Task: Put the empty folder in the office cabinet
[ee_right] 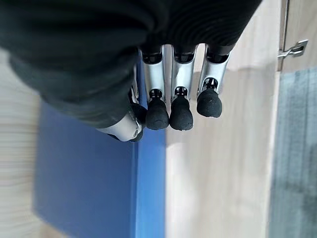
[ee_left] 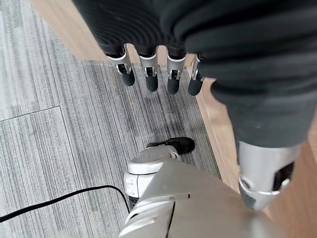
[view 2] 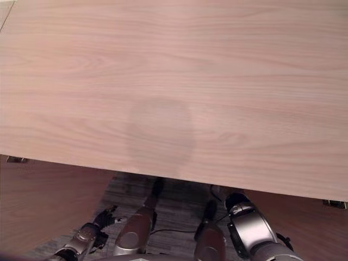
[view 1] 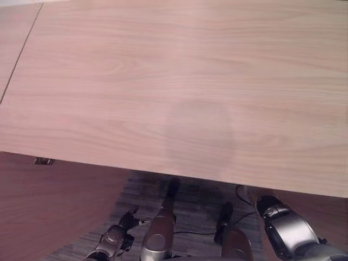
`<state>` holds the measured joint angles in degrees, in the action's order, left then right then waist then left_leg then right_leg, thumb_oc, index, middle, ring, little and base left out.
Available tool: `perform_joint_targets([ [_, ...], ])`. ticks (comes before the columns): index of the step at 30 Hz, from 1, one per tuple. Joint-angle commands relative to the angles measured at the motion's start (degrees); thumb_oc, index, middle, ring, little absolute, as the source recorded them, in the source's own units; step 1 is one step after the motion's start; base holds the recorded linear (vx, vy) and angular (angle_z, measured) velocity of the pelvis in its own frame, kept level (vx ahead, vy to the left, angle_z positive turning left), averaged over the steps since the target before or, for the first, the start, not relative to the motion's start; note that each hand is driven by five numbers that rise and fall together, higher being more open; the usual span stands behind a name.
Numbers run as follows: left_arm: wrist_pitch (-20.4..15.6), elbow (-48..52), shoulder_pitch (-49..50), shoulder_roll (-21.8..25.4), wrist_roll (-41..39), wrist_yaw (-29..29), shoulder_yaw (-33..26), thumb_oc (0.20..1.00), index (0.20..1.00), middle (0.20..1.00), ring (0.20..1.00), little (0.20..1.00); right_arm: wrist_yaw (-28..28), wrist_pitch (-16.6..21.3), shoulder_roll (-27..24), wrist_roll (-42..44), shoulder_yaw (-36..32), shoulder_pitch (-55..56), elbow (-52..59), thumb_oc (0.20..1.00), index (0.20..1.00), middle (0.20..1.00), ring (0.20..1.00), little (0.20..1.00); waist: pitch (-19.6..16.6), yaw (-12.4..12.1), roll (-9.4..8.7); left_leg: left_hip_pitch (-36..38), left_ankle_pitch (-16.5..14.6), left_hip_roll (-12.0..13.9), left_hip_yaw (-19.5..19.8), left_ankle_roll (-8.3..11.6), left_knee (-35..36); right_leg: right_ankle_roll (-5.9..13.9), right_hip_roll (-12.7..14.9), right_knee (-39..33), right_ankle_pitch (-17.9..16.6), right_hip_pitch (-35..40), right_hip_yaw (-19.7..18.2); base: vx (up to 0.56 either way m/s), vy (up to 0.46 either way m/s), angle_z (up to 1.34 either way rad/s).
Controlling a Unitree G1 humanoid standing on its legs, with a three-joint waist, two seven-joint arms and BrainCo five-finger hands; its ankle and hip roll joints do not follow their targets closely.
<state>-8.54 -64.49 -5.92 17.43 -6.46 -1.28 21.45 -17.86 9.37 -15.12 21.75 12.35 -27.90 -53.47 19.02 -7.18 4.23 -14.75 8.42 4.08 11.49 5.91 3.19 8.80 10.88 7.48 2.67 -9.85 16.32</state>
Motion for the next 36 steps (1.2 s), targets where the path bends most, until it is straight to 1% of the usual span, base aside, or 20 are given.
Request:
perform_joint_targets([
  [1,0.4,-1.7,-0.1,-0.9,-2.5,-0.4,-0.1,1.000,1.000,1.000,1.000,1.000,-1.3,5.0,0.3,2.4,-0.9,1.7,5.9,0.200,0.200,0.200,0.200,0.200,-2.3,-1.1,-1.22,3.6,-6.1,0.4,-1.8,-2.19,1.1,0.59,2.7,6.7,0.6,-5.8,-0.3,-0.01,-0.032,-0.01],
  [2,0.4,-1.8,-0.4,-1.3,-2.4,-0.6,-0.5,1.000,1.000,1.000,1.000,1.000,-1.6,5.6,0.7,1.4,-1.4,3.4,10.2,0.200,0.200,0.200,0.200,0.200,-2.4,-0.8,-1.63,3.9,-6.2,0.5,-1.7,-2.16,1.1,0.51,2.7,6.9,0.7,-5.6,-0.3,0.00,0.000,0.00],
  [3,0.5,-2.0,-0.6,-1.4,-2.4,-0.6,-0.6,1.000,1.000,1.000,1.000,1.000,-1.7,5.7,0.8,1.1,-1.2,3.7,11.1,0.200,0.200,0.200,0.200,0.200,-2.4,-0.7,-1.81,4.0,-6.2,0.4,-1.8,-2.16,1.1,0.48,2.7,7.0,0.7,-5.6,-0.2,0.00,0.000,0.00],
  [5,0.5,-2.3,-1.2,-1.5,-2.3,-0.7,-0.6,1.000,1.000,1.000,1.000,1.000,-1.8,5.5,1.1,0.6,-1.0,3.9,10.0,0.200,0.200,0.200,0.200,0.200,-2.4,-0.7,-2.10,4.0,-6.3,0.6,-1.8,-2.09,1.1,0.37,2.9,7.3,0.7,-5.8,-0.1,-0.04,-0.010,0.01],
  [10,0.6,-2.6,-1.4,-1.3,-2.2,-0.7,-0.2,1.000,1.000,1.000,1.000,1.000,-1.6,4.8,1.2,1.2,-0.5,3.0,7.4,0.200,0.200,0.200,0.200,0.200,-2.1,-0.7,-2.11,4.0,-6.3,0.5,-2.0,-2.17,0.9,0.40,3.1,7.7,0.6,-6.1,-0.3,-0.01,0.002,-0.01],
  [15,0.6,-2.6,-1.4,-0.7,-2.1,-0.8,0.5,1.000,1.000,1.000,1.000,1.000,-1.1,4.0,1.1,1.9,0.2,0.8,3.0,0.200,0.200,0.200,0.200,0.200,-1.2,-1.1,-1.84,3.2,-6.2,0.4,-2.1,-2.20,0.3,0.38,3.1,8.7,0.7,-7.1,-0.7,-0.03,0.011,-0.05],
  [18,0.5,-2.5,-1.8,-0.2,-2.5,-0.9,1.3,1.000,1.000,1.000,1.000,1.000,-1.1,3.5,0.6,3.0,0.2,-2.0,-0.3,0.200,0.200,0.200,0.200,0.200,0.1,-1.5,-1.59,1.0,-6.4,-0.1,-2.0,-2.17,-2.1,0.34,3.4,9.9,0.8,-8.3,-0.8,-0.05,0.004,-0.01],
  [23,0.4,-2.5,-2.2,0.1,-2.8,-1.0,2.1,1.000,1.000,1.000,1.000,1.000,-1.2,3.1,-0.2,4.0,-0.3,-4.8,-3.3,0.200,0.200,0.200,0.200,0.200,1.2,-2.0,-1.26,-1.1,-6.6,-0.6,-1.7,-2.08,-3.6,0.36,3.9,11.3,1.6,-9.5,-0.6,-0.02,-0.004,0.05],
  [30,0.1,-2.2,-2.6,1.0,-2.7,-0.9,3.3,1.000,1.000,1.000,1.000,1.000,-1.7,2.6,-3.4,5.6,-1.4,-10.0,-6.9,0.200,0.200,0.200,0.200,0.200,2.1,-3.0,-0.27,-5.0,-5.9,-1.1,-0.9,-1.96,-4.4,0.50,4.6,13.0,1.8,-12.6,-0.1,-0.02,-0.001,0.06],
  [36,-0.1,-2.0,-3.1,1.9,-3.5,-0.9,3.8,1.000,1.000,1.000,1.000,1.000,-2.3,3.0,-6.0,7.0,-2.4,-14.3,-9.0,0.200,0.200,0.200,0.200,0.200,2.2,-3.6,0.41,-9.5,-5.9,-1.8,-0.3,-1.81,-6.9,0.62,5.2,14.9,2.1,-16.3,0.3,-0.02,-0.010,0.07],
])
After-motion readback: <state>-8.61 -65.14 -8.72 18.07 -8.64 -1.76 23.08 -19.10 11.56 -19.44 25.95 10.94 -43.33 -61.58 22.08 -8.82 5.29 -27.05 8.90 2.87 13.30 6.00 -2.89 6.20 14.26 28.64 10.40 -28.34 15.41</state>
